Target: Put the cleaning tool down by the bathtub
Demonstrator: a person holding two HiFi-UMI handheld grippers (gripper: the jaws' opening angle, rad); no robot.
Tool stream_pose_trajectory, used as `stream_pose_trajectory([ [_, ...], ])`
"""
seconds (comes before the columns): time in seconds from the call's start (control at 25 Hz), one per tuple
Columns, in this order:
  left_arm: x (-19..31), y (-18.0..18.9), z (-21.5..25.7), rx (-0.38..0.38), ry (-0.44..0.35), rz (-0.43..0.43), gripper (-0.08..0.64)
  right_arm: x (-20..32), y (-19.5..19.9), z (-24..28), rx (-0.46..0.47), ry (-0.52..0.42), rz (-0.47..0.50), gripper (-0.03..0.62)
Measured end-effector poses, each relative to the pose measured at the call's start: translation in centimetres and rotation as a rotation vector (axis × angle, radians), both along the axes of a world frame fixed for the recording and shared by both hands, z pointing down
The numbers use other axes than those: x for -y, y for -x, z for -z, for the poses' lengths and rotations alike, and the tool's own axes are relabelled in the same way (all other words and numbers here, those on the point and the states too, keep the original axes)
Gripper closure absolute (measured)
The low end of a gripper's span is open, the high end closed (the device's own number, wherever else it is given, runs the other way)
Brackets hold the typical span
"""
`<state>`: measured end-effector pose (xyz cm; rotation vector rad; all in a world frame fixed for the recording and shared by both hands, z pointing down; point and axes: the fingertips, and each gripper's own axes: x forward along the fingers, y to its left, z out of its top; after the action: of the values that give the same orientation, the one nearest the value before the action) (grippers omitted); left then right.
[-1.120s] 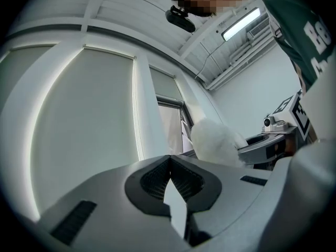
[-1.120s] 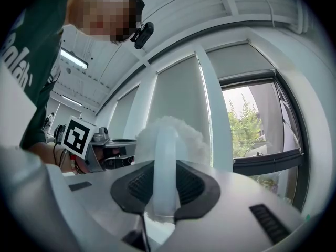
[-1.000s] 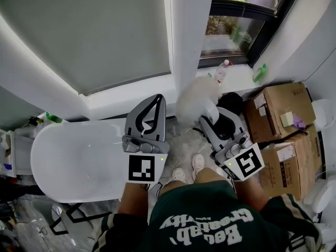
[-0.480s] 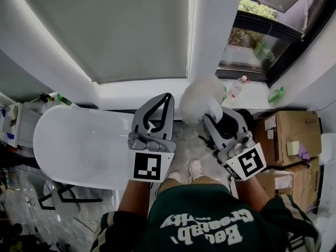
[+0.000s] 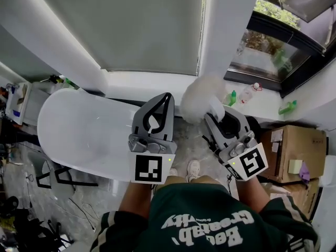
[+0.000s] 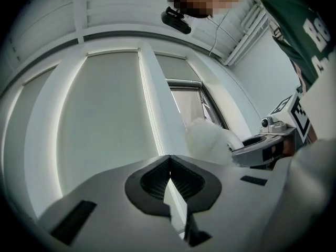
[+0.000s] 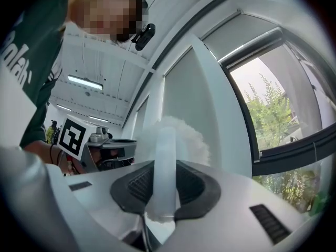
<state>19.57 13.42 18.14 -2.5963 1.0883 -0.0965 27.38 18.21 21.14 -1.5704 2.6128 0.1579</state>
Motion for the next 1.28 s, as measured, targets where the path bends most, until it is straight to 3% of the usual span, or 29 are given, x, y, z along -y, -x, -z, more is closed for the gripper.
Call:
stream_pose_trajectory([
  [0.44, 0.4, -0.8, -1.0, 0.015, 0.030, 0.045, 0.552, 0.8, -1.2, -1.0, 0.017, 0.012, 0.035, 0.499],
  [1.28, 3.0, 5.1, -2.7, -0.001, 0.049, 0.191, 0.552, 4.1, 2.2, -2.5, 0.023, 0.037, 0.122, 0.499],
])
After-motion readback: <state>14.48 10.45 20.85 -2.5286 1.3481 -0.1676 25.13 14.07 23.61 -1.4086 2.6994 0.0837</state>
